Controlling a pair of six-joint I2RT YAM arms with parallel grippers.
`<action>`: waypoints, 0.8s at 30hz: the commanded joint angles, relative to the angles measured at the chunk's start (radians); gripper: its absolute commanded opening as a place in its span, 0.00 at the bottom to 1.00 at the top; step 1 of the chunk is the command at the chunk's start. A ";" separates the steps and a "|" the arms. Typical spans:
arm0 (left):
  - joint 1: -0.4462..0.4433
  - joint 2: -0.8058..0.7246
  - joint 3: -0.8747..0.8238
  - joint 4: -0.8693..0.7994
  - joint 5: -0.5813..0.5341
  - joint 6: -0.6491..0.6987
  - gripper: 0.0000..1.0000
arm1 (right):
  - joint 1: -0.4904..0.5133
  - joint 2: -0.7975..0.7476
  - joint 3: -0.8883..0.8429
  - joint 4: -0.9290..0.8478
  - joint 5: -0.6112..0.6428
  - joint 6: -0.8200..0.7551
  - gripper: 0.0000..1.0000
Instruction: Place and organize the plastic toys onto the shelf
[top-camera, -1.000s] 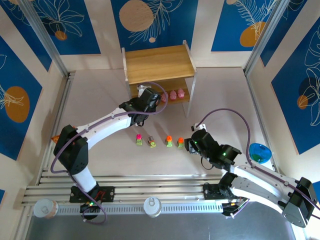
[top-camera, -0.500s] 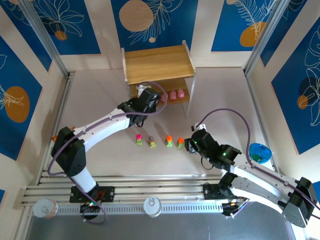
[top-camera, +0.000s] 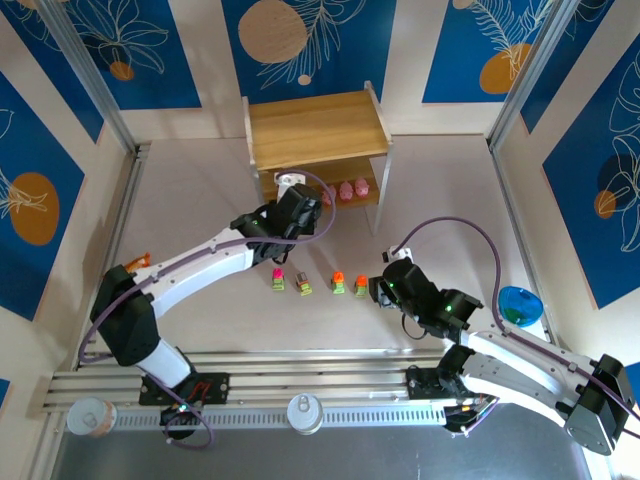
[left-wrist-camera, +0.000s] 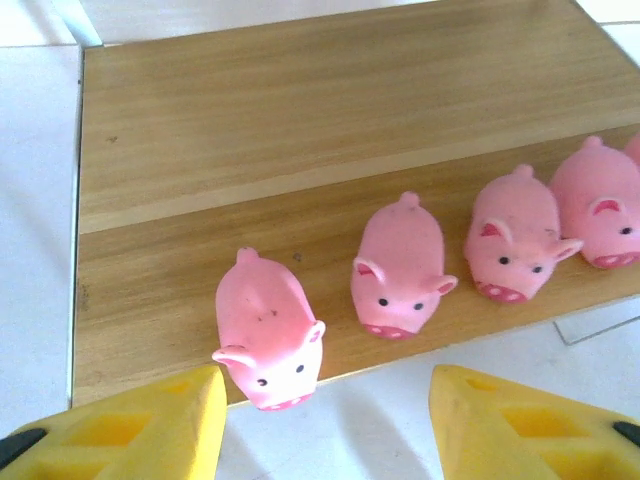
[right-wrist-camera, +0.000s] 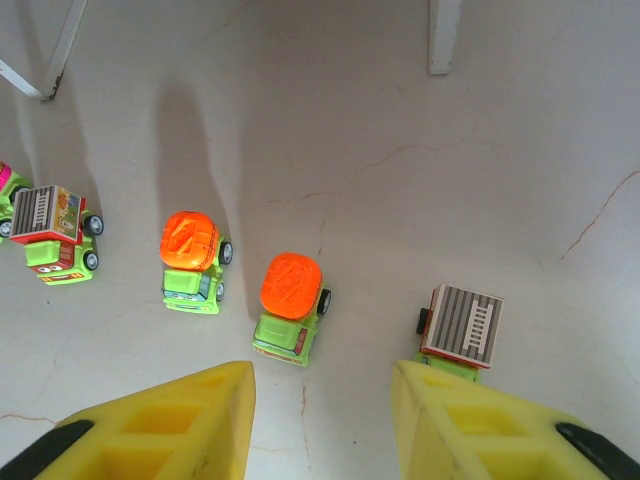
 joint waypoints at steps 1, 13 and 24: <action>-0.015 -0.030 -0.026 0.021 -0.033 0.002 0.56 | -0.004 -0.005 0.004 0.009 -0.005 -0.002 0.41; -0.115 -0.135 -0.145 0.027 -0.087 0.008 0.56 | -0.004 -0.004 0.005 0.006 0.011 0.007 0.44; -0.168 -0.201 -0.384 0.189 -0.078 0.162 0.60 | -0.021 0.117 0.067 -0.037 0.038 0.044 0.48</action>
